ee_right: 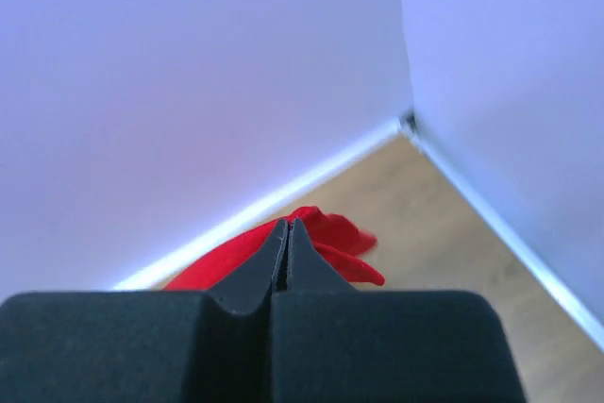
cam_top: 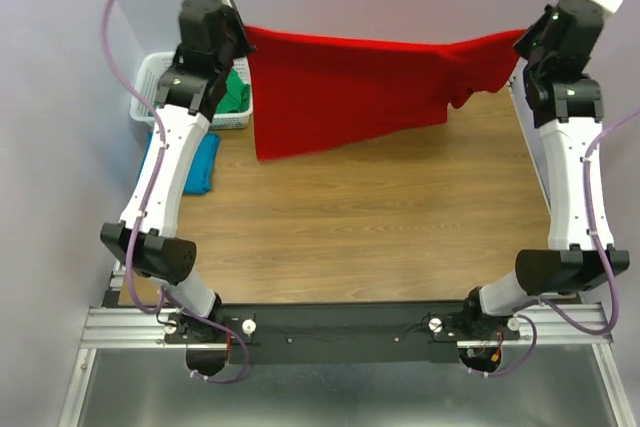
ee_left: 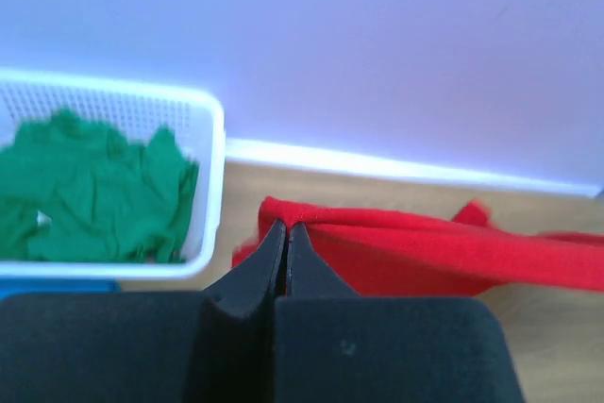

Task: Fold and stack the t-shirts
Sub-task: Flatten the tshirt out

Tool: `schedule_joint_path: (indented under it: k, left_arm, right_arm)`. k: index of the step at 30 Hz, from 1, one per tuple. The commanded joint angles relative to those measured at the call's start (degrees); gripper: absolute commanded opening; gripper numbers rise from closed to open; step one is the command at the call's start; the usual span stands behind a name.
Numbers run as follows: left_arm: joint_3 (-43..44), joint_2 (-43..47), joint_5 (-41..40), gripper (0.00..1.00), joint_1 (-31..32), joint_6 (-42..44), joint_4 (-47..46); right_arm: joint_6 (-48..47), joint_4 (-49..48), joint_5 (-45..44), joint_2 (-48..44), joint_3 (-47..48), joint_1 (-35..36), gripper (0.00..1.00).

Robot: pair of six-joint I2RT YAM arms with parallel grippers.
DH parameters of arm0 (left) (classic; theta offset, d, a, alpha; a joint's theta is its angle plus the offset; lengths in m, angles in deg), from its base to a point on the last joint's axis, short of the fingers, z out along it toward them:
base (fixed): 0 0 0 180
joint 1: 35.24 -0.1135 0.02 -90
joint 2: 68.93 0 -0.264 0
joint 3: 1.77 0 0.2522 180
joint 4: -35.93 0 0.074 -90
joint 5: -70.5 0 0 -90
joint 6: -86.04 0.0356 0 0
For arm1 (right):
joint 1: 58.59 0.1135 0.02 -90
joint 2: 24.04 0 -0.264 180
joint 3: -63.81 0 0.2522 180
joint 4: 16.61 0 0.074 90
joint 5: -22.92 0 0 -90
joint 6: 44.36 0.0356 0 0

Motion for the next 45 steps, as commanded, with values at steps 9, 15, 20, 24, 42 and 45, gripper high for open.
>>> schedule_joint_path:
  k: [9,15,20,24,42,45]
  left_arm:
    - [-1.9,24.9,0.8,0.00,-0.2,9.3,-4.2]
    - [-8.3,37.5,1.3,0.00,-0.2,13.4,-7.9]
    - [-8.7,39.4,2.8,0.00,-0.2,15.3,-8.3]
    - [-12.6,38.0,2.4,0.00,-0.2,15.9,-9.1]
    - [-41.5,4.3,1.0,0.00,-1.4,11.3,-31.3]
    - [-36.5,-6.5,3.8,0.00,-2.3,11.7,-30.9]
  right_arm:
    - [-15.5,0.1,-2.3,-18.2,9.5,0.0,0.01]
    - [-20.5,0.0,1.8,-27.1,7.4,0.1,0.01]
    - [-23.6,-0.1,4.3,-28.0,10.9,0.0,0.01]
    - [-24.5,-0.5,8.0,-26.0,8.9,0.1,0.01]
    - [-16.9,-24.4,19.7,-4.3,-36.7,0.0,0.01]
    - [-15.7,-28.1,18.2,4.1,-38.5,0.1,0.01]
